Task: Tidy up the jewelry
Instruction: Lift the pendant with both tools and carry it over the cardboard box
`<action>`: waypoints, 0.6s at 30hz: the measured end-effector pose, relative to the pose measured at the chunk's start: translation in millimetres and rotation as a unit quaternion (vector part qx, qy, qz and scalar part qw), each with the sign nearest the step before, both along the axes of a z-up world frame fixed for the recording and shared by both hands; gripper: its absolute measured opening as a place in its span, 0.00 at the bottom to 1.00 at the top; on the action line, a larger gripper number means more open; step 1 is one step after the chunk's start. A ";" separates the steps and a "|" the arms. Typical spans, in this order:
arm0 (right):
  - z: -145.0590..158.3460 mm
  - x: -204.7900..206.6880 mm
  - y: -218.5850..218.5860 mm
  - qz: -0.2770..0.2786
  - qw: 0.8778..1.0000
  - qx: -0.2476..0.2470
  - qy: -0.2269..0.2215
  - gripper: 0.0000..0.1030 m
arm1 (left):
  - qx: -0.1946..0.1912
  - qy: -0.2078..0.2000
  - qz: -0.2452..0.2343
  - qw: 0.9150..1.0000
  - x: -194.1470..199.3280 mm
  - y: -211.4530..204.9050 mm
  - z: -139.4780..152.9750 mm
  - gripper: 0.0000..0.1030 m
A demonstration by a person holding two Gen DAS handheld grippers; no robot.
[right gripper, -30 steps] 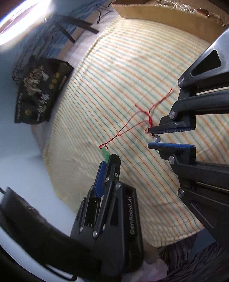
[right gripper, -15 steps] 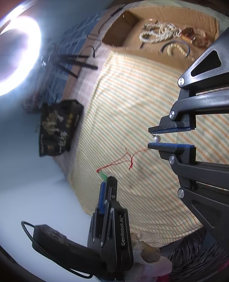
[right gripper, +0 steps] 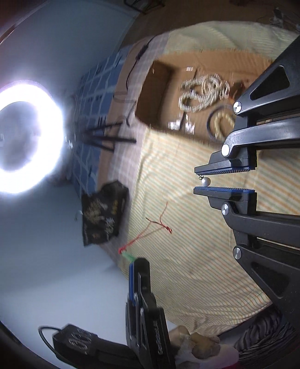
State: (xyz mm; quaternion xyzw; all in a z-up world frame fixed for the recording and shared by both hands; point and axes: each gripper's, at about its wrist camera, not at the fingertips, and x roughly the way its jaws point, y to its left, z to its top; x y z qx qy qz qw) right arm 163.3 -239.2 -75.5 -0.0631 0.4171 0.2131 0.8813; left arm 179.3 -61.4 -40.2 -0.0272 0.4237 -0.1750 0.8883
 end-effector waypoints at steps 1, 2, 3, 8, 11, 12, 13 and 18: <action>1.9 0.9 -5.7 -0.006 1.000 0.001 -0.001 0.08 | -0.003 -0.003 -0.005 1.000 0.0 -6.0 3.2 0.15; 4.1 2.0 -14.9 -0.017 1.000 0.003 -0.002 0.08 | -0.005 -0.005 -0.008 1.000 0.4 -10.5 5.3 0.15; 6.2 3.3 -24.1 -0.028 1.000 0.005 -0.004 0.08 | -0.007 -0.008 -0.013 1.000 0.9 -17.2 7.9 0.15; 9.8 7.0 -58.4 -0.064 0.998 0.012 -0.005 0.08 | -0.015 -0.014 -0.030 0.999 1.4 -41.5 15.4 0.15; 9.5 7.8 -72.1 -0.077 0.997 0.012 -0.003 0.08 | -0.018 -0.016 -0.038 0.999 4.5 -55.5 17.8 0.15; 8.6 8.1 -76.1 -0.081 0.997 0.011 -0.002 0.08 | -0.020 -0.017 -0.039 0.999 5.3 -58.7 18.3 0.15; 8.0 7.7 -78.4 -0.083 0.997 0.010 -0.001 0.08 | -0.023 -0.017 -0.041 0.999 7.0 -62.9 19.1 0.15; 2.8 10.0 -90.8 -0.093 0.996 0.004 0.005 0.08 | -0.040 -0.026 -0.055 0.997 15.8 -87.3 28.5 0.15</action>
